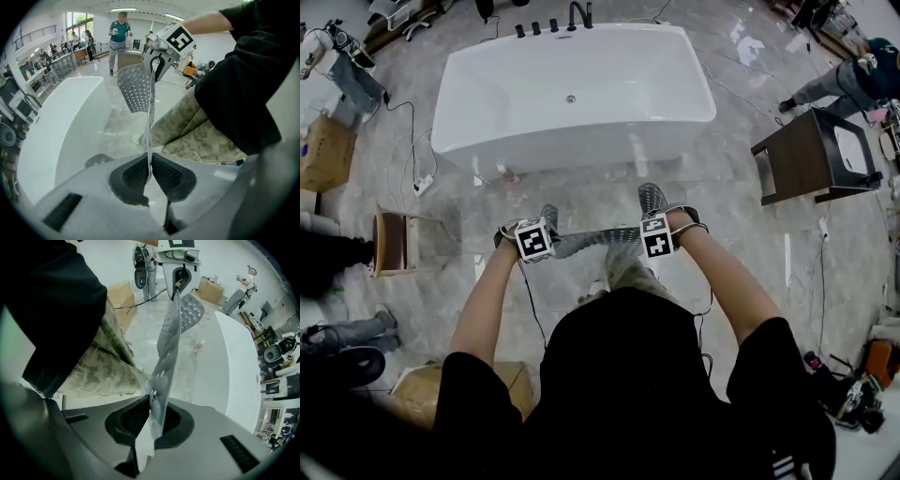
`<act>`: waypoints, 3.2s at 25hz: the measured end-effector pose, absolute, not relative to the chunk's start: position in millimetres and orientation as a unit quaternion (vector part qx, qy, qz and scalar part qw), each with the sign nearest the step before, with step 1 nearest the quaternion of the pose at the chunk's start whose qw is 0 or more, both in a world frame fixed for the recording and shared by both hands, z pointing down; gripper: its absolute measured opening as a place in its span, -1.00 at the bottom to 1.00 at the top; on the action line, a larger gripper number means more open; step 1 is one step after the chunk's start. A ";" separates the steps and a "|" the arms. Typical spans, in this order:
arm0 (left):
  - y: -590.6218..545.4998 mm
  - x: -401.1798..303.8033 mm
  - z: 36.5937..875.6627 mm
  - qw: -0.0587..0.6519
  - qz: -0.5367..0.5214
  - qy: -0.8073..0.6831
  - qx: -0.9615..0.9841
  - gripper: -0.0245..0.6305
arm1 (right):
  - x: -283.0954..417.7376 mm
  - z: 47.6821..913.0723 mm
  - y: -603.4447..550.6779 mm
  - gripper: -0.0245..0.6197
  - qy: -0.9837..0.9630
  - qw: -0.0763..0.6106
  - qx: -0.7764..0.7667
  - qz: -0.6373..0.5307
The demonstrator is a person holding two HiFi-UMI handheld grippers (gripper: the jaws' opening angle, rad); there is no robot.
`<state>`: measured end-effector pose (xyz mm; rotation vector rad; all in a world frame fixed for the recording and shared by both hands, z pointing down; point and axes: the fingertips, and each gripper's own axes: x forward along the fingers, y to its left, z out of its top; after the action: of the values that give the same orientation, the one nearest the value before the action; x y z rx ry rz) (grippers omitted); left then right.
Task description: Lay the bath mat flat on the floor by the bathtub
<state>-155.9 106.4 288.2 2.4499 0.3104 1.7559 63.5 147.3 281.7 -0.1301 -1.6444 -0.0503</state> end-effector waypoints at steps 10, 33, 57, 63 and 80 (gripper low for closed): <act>53.4 -135.8 314.7 0.112 0.573 0.058 0.810 -0.83 | 82.2 313.4 76.1 -0.84 -0.752 0.656 -0.068 -0.004; -31.8 -86.7 357.2 0.140 0.592 0.052 0.792 -0.83 | 127.5 372.9 -11.7 -0.84 -0.782 0.613 -0.013 0.114; -57.2 -127.9 493.2 0.153 0.569 0.097 0.803 -0.83 | 89.3 485.4 -28.2 -0.84 -0.717 0.645 0.112 0.240; -63.2 -128.2 536.2 0.144 0.570 0.085 0.804 -0.83 | 84.2 533.7 -23.6 -0.84 -0.715 0.642 0.115 0.251; -45.7 -145.1 712.1 0.155 0.596 0.037 0.787 -0.83 | 69.7 729.9 -15.1 -0.84 -0.757 0.619 0.085 0.193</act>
<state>-145.1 -45.7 712.1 2.2550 0.1073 1.7073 69.7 -15.1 729.9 0.1955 -1.7415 0.4446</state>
